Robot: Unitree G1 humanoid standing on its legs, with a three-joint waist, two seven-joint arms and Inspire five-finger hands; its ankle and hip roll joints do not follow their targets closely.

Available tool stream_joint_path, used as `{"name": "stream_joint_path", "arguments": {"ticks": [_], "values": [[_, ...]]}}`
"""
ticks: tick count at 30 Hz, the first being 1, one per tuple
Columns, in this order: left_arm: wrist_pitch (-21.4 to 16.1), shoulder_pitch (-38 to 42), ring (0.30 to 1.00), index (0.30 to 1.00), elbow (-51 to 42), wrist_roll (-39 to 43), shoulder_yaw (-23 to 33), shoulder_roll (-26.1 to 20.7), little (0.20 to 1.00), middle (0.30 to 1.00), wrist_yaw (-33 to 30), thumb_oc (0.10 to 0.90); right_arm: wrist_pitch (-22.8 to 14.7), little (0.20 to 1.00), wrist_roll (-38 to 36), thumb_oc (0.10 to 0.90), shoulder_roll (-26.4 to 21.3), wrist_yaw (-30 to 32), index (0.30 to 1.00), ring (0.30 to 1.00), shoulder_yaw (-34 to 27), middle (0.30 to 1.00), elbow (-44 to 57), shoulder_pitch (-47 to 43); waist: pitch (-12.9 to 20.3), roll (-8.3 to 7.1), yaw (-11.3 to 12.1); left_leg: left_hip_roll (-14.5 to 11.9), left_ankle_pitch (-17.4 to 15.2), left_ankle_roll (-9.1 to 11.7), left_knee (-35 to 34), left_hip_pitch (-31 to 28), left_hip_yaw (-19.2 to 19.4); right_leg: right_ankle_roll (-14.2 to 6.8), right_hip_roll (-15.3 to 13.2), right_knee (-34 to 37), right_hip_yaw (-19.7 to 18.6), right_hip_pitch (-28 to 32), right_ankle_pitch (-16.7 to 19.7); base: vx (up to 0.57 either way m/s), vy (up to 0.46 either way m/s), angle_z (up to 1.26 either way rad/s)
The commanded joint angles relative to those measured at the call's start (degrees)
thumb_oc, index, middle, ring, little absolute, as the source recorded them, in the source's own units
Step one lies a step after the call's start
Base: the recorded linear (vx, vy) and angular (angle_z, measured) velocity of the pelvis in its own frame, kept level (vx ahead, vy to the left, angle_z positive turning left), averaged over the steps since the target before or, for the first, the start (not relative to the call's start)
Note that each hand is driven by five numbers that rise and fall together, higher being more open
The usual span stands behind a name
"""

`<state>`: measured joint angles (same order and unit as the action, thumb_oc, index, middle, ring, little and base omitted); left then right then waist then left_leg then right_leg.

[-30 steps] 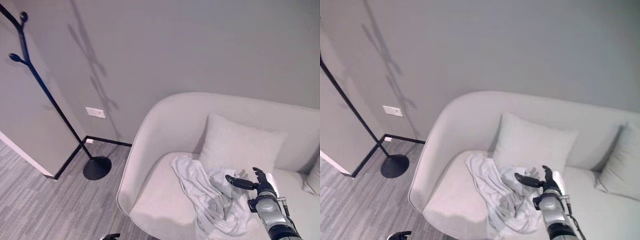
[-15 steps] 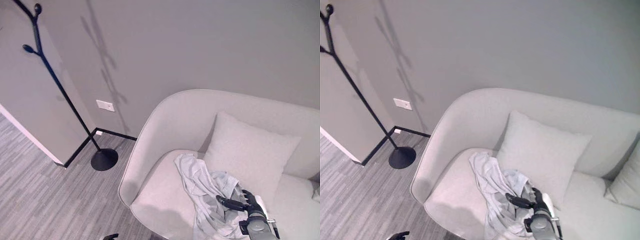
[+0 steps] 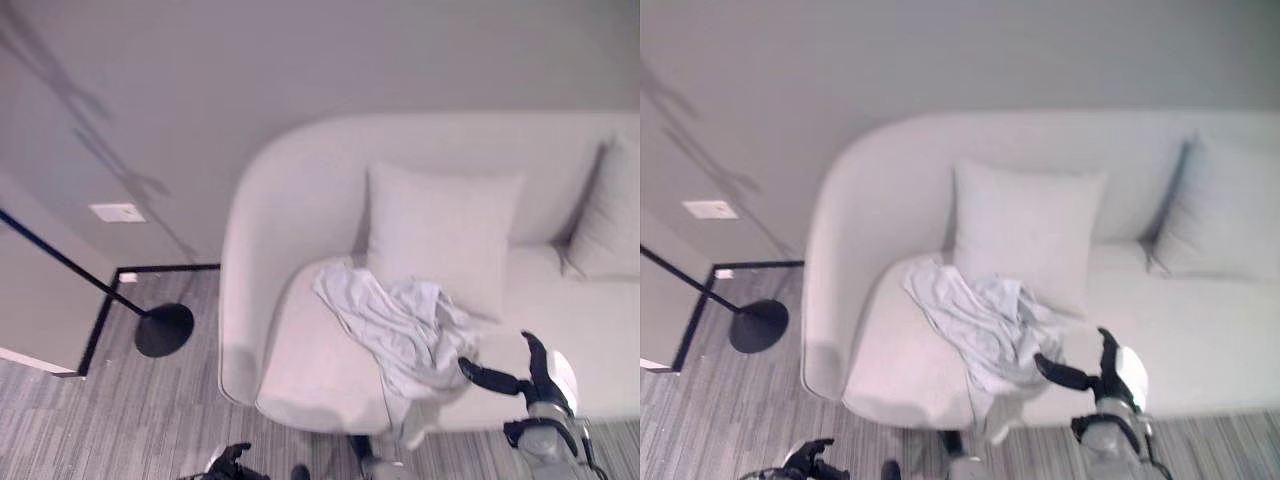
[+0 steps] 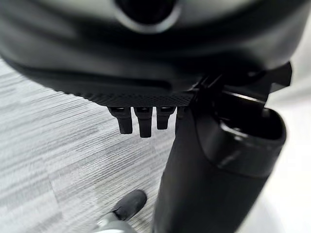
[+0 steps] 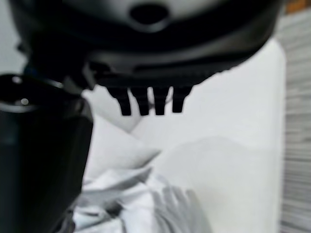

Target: Hang the clothes on the sofa on the clothes rack.

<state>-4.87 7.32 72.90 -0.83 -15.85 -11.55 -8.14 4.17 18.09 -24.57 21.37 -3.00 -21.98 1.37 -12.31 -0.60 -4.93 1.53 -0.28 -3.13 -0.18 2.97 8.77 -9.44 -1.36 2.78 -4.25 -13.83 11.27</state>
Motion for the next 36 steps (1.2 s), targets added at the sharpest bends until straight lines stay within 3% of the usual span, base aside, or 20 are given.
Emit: {"name": "stream_joint_path", "arguments": {"ticks": [1, 3, 6, 7, 10, 12, 18, 27, 36], "values": [[-1.5, -4.3, 0.900, 0.900, 1.7, -0.1, 1.3, -0.3, 0.900, 0.900, -1.3, 0.800, -3.7, 0.900, 4.1, 0.800, -6.2, 2.4, 0.900, 0.900, -2.1, 0.900, 6.8, -2.8, 2.0, -0.11, 5.1, -2.9, -2.7, 1.3, 0.0, 3.6, -1.8, 3.3, -5.8, -10.6, 8.8, 7.0, -13.9, -0.16, -0.032, -0.42], [-1.4, -5.4, 0.900, 0.900, 2.4, 0.1, 2.8, -0.7, 0.900, 0.900, -1.5, 0.800, -3.8, 0.900, 4.2, 0.800, -6.1, 2.2, 0.900, 0.900, -1.9, 0.900, 6.3, -2.9, 2.7, -0.80, 6.7, -3.5, -2.8, 1.5, 1.2, 5.4, -0.8, 3.5, -7.6, -10.6, 10.4, 11.4, -15.8, -0.17, -0.063, -0.50], [-1.6, -5.8, 0.900, 0.900, 3.5, 1.3, 4.9, -1.6, 0.900, 0.900, -2.4, 0.800, -4.1, 0.900, 4.0, 0.800, -5.6, 2.6, 0.900, 0.900, -0.9, 0.900, 5.0, -4.4, 3.6, -3.18, 10.0, -3.7, -2.2, 1.8, 4.1, 10.4, 0.1, 2.6, -10.3, -6.7, 11.8, 16.9, -14.1, -0.15, -0.107, -0.26], [-1.6, -5.7, 0.900, 0.900, 3.5, 1.3, 4.9, -1.6, 0.900, 0.900, -2.4, 0.800, -4.1, 0.900, 4.0, 0.800, -5.6, 2.6, 0.900, 0.900, -0.9, 0.900, 5.0, -4.4, 3.6, -3.17, 10.0, -3.7, -2.2, 1.8, 4.1, 10.5, 0.0, 2.6, -10.3, -6.6, 11.8, 16.8, -14.1, -0.11, -0.078, -0.29], [-2.5, -5.1, 0.900, 0.900, 3.7, 2.3, 6.2, -1.9, 0.900, 0.900, -3.5, 0.800, -3.7, 0.900, 3.5, 0.800, -6.0, 3.7, 0.900, 0.900, 0.5, 0.900, 2.2, -7.9, 3.3, -5.99, 11.7, -3.2, -2.1, 2.7, 8.0, 17.1, 0.4, 1.6, -9.8, -0.3, 12.6, 16.5, -14.6, -0.17, -0.115, -0.21], [-2.7, -5.0, 0.900, 0.900, 3.3, 2.5, 6.1, -1.9, 0.900, 0.900, -3.7, 0.800, -3.6, 0.900, 3.5, 0.800, -6.4, 4.3, 0.900, 0.900, 0.6, 0.900, 1.6, -8.9, 2.9, -6.20, 11.9, -3.4, -2.0, 2.9, 8.9, 18.5, 0.2, 1.6, -9.3, 0.4, 12.8, 16.0, -14.6, -0.13, -0.101, -0.15], [-3.3, -2.9, 0.900, 0.900, 2.8, 1.9, 1.6, -1.1, 0.900, 0.900, -4.6, 0.800, -5.1, 0.900, -3.5, 0.800, -6.0, 4.4, 0.900, 0.900, 3.7, 0.900, -3.8, -14.7, -1.1, -5.70, 11.7, -4.3, -1.1, 4.3, 11.4, 21.8, -2.8, 3.2, -6.9, 1.5, 13.9, 14.7, -14.8, -0.11, -0.075, 0.11], [-3.5, -2.9, 0.900, 0.900, 3.4, 3.5, 1.4, -1.1, 0.900, 0.900, -5.2, 0.800, -6.8, 0.900, -8.1, 0.800, -3.9, 3.7, 0.900, 0.900, 8.9, 0.900, -8.8, -20.3, -2.5, -4.35, 12.5, -3.9, -0.6, 4.3, 10.7, 21.6, -3.8, 4.0, -6.0, 1.0, 13.5, 12.9, -14.9, 0.01, 0.015, 0.12], [-4.3, -2.3, 0.900, 0.900, 2.9, 5.0, 0.1, -1.1, 0.900, 0.900, -6.8, 0.800, -5.7, 0.900, -8.1, 0.800, -3.7, 7.3, 0.900, 0.900, 12.7, 0.900, -16.8, -29.3, -3.9, -3.46, 14.6, -3.8, -1.2, 4.1, 11.3, 22.8, -4.0, 4.2, -6.0, 0.3, 13.2, 10.9, -14.9, 0.00, 0.003, 0.01]]}}
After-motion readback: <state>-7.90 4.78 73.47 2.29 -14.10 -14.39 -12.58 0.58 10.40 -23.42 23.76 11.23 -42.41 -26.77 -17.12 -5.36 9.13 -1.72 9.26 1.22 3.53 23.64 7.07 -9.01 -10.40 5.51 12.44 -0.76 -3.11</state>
